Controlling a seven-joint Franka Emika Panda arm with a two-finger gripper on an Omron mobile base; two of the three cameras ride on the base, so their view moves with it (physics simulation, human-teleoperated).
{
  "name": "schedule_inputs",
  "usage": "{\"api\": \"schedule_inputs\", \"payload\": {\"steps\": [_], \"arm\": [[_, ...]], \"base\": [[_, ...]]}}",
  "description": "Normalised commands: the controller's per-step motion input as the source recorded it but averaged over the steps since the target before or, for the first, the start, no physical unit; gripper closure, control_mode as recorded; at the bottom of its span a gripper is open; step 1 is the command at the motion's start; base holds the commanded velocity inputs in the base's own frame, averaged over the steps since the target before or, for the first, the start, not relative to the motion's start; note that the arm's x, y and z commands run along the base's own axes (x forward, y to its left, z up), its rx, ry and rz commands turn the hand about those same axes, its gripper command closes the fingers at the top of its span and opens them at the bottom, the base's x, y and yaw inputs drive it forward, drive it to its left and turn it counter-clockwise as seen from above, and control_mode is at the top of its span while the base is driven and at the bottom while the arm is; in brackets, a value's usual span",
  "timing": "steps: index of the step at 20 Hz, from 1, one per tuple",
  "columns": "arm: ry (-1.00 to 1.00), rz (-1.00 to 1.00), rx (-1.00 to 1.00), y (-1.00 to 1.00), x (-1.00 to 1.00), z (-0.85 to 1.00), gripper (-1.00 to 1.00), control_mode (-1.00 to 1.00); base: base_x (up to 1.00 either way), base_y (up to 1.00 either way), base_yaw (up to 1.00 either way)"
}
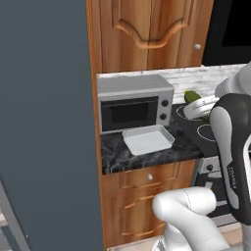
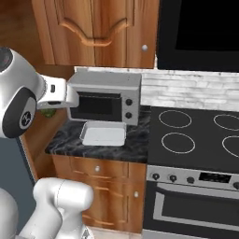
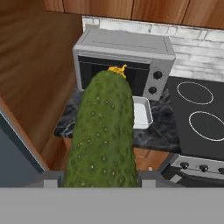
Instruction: Take the cucumber and squash out of the freezer and place them in the tupperware container on the counter. Then put the tupperware containing the vegetables back in the freezer.
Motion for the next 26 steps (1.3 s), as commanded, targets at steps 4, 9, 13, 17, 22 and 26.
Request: {"api": "schedule_inputs", "payload": {"steps": [4,9,13,17,22,26], "arm": [[0.00,0.00,0.00,0.00,0.00,0.00,1.00,1.00],[0.00,0.00,0.00,0.00,0.00,0.00,1.00,1.00],[0.00,0.00,0.00,0.00,0.00,0.00,1.00,1.00],[0.00,0.00,0.00,0.00,0.00,0.00,1.00,1.00],[0.01,0.01,0.00,-0.02,0.13,-0.11,1.00,-1.00],[0.16,0.14,-0.03,-0.02,0.29,-0.36,1.00,-1.00]], "base": [[0.23,-0.23,-0.01],[0.62,-0.06,-0.04],[0.21,-0.08,-0.05],[0.00,-0.09,0.00],[0.00,0.00,0.00],[0.00,0.00,0.00]]}}
